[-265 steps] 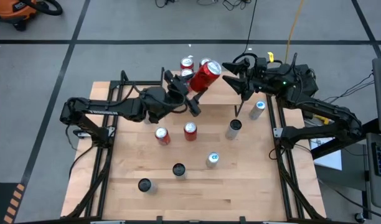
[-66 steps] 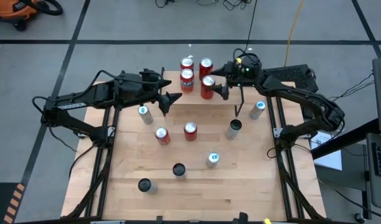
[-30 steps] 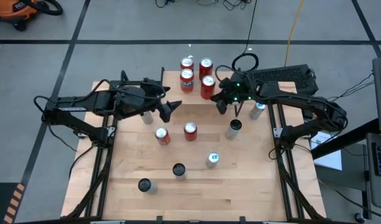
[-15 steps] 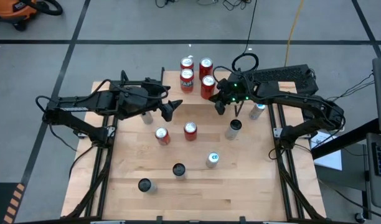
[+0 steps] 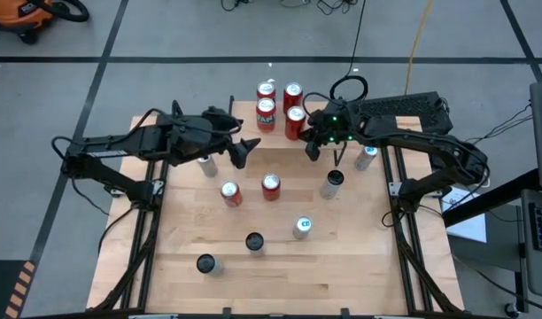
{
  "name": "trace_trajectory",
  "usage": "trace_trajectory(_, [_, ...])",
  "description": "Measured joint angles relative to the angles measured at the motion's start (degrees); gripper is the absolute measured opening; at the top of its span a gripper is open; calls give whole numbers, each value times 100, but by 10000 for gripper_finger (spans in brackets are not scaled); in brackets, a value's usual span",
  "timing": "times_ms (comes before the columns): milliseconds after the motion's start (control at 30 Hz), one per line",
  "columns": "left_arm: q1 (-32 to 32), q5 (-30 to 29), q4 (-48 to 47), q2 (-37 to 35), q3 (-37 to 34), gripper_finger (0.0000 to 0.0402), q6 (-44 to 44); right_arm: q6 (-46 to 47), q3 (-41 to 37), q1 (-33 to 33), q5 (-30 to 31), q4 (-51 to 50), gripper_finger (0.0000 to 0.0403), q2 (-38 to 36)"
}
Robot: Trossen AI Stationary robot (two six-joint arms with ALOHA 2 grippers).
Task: Place canned beverage on shelf
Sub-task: Put the bottom red-black soda can on the shelf aligned with the other red-black soda can
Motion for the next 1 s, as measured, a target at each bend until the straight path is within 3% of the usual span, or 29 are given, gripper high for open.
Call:
trace_trajectory(333, [223,192,15,19,0,395,1,-118,0,-111,151,251,0,242])
trace_trajectory(1000, [221,211,-32,19,0,395,9,-366,-2,-562,121,331,0,22])
